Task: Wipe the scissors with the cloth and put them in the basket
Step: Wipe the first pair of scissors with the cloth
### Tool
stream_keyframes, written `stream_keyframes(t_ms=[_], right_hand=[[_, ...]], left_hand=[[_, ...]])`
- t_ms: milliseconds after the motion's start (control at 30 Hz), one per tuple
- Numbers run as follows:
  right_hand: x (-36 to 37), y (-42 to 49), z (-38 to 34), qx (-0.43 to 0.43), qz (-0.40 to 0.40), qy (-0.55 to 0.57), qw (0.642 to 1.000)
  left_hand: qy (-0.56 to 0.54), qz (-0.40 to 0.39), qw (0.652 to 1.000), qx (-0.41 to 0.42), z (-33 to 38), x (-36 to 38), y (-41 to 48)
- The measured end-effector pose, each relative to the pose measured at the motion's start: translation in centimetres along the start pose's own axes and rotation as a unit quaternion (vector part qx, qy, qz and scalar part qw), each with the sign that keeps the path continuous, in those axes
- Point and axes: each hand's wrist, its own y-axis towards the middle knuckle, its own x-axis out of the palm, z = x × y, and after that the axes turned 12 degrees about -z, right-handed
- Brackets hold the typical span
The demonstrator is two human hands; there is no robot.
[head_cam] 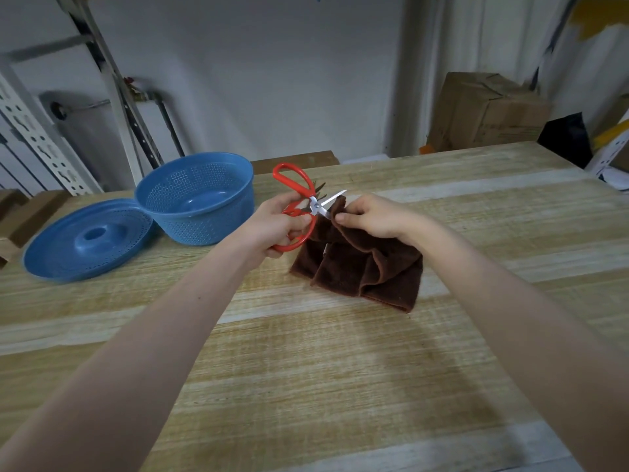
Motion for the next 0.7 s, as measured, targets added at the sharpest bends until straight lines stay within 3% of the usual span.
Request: stream_keyframes(t_ms=[167, 267, 400, 533, 600, 700], right_hand=[[0.5, -0.1, -0.7, -0.024, 0.197, 0.132, 0.971], [0.6, 0.1, -0.6, 0.004, 0.258, 0.182, 0.949], [-0.1, -0.2, -0.2, -0.009, 0.375, 0.257, 0.89], [0.4, 1.0, -2.4, -0.114, 0.399, 0.102, 0.904], [0.9, 1.7, -3.0, -0.087, 0.361, -0.057, 0.927], [1.6, 2.0, -3.5, 0.001, 0.288, -0.252, 0.924]], left_hand=[[-0.032, 0.003, 0.999, 0.026, 1.3, -0.5, -0.1], [-0.07, 0.044, 0.996, 0.041, 1.4, -0.4, 0.2], [-0.049, 0.061, 0.996, 0.03, 0.3, -0.7, -0.1], [0.039, 0.043, 0.998, 0.017, 0.5, 0.3, 0.1], [0.079, 0.044, 0.996, 0.02, 0.9, 0.7, 0.0], [0.105, 0.047, 0.993, 0.017, 1.3, 0.6, -0.4]])
